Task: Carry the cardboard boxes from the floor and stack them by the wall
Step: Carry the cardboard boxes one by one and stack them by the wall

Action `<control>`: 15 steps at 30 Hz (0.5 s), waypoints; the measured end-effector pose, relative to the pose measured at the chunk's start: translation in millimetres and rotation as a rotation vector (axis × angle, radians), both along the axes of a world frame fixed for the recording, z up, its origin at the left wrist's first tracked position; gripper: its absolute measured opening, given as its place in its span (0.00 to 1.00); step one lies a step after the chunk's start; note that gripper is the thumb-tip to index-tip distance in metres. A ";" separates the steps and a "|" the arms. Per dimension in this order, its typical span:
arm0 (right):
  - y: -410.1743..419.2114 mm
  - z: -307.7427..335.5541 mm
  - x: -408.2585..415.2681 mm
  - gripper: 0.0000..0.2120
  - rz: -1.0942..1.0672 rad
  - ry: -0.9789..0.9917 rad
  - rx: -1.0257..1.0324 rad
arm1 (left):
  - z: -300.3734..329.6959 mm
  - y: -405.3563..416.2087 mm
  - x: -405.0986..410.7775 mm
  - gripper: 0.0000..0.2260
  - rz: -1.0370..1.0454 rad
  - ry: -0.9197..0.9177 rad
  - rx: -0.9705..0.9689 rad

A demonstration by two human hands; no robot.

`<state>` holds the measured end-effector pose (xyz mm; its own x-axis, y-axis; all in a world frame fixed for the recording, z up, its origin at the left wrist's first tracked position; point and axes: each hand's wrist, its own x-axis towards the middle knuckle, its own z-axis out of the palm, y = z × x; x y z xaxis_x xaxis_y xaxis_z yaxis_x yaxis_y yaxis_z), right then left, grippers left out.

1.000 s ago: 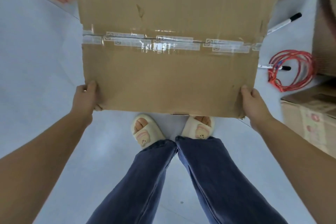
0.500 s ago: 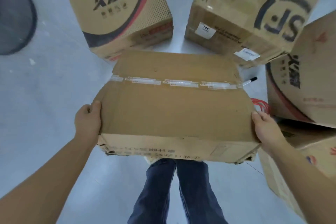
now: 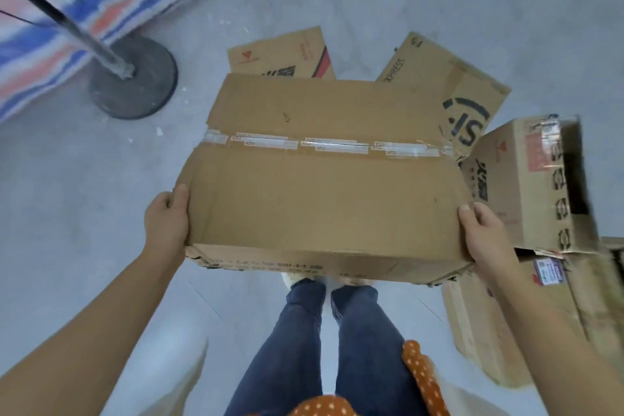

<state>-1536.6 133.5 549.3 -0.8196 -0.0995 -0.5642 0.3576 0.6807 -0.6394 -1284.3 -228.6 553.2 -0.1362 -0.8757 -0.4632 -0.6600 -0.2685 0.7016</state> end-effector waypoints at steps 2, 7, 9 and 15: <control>-0.6 23.7 1.3 0.11 0.053 0.039 -0.013 | 21.9 11.0 21.0 0.15 0.050 0.017 -0.022; -12.8 69.4 -8.9 0.16 0.233 0.118 -0.041 | 61.9 49.3 64.7 0.16 0.213 0.047 -0.073; -24.3 83.6 -14.1 0.17 0.318 0.151 -0.049 | 73.6 74.5 83.9 0.16 0.323 0.055 -0.090; -63.2 103.8 -14.9 0.17 0.634 0.160 -0.112 | 86.5 168.0 154.5 0.17 0.663 0.042 -0.115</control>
